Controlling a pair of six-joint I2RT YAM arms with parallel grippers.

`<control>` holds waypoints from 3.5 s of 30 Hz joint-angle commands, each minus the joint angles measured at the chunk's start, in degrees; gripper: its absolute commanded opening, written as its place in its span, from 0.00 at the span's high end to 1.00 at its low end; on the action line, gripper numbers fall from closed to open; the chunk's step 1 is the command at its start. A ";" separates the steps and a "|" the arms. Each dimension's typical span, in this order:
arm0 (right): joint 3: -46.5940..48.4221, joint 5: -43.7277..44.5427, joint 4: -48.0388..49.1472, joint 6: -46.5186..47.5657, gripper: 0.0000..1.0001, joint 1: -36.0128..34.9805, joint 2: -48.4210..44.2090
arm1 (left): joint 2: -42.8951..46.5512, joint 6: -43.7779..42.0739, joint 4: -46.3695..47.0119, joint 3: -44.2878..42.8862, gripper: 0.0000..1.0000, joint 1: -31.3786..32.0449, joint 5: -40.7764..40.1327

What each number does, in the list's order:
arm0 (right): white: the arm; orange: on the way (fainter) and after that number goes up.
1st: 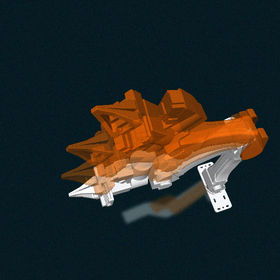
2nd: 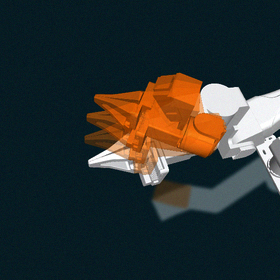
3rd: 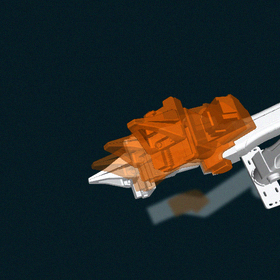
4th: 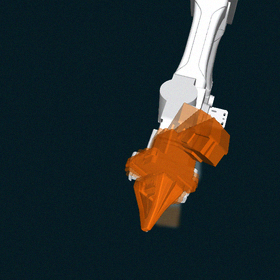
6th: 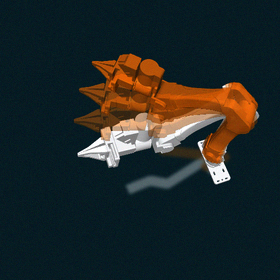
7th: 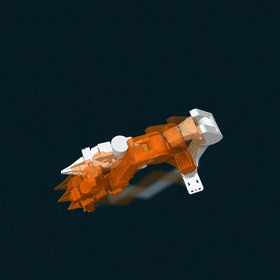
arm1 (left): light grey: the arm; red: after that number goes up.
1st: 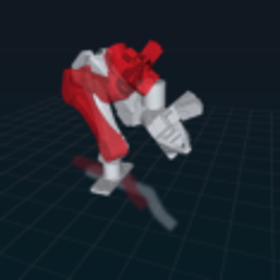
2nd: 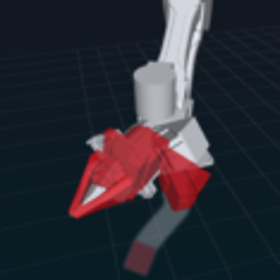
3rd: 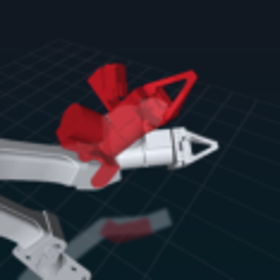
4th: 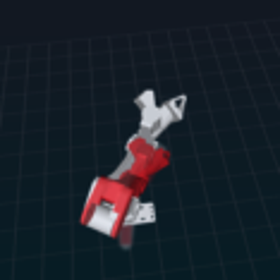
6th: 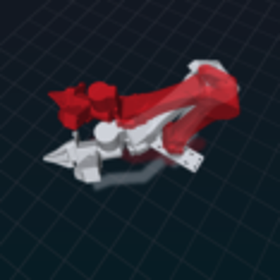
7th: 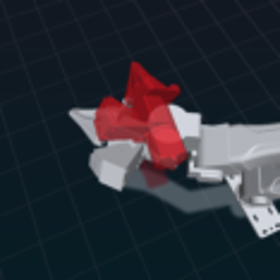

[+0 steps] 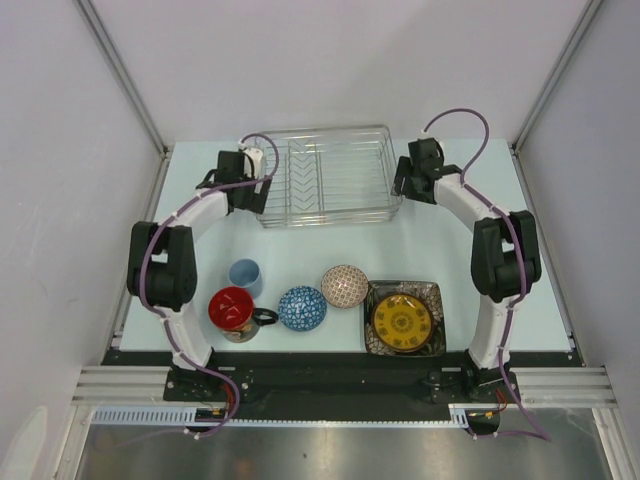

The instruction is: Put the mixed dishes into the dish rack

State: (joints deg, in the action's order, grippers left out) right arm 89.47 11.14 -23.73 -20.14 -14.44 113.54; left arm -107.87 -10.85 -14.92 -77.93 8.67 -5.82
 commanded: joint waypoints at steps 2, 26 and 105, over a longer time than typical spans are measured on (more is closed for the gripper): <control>-5.70 3.98 -8.53 -1.13 0.26 -0.15 -4.54 | 6.44 -2.77 1.82 5.50 0.00 0.47 -0.42; -30.50 9.52 -8.36 -5.26 0.24 -3.41 -24.32 | 17.34 -3.65 3.23 16.67 0.00 1.79 2.40; -33.66 20.77 -20.13 -10.00 0.10 -25.38 -68.10 | 33.17 1.53 -14.79 17.27 0.05 38.79 7.21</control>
State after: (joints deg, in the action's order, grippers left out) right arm 55.64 29.61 -44.34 -28.99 -39.33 45.93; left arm -74.37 -12.43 -26.68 -63.26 45.82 -3.03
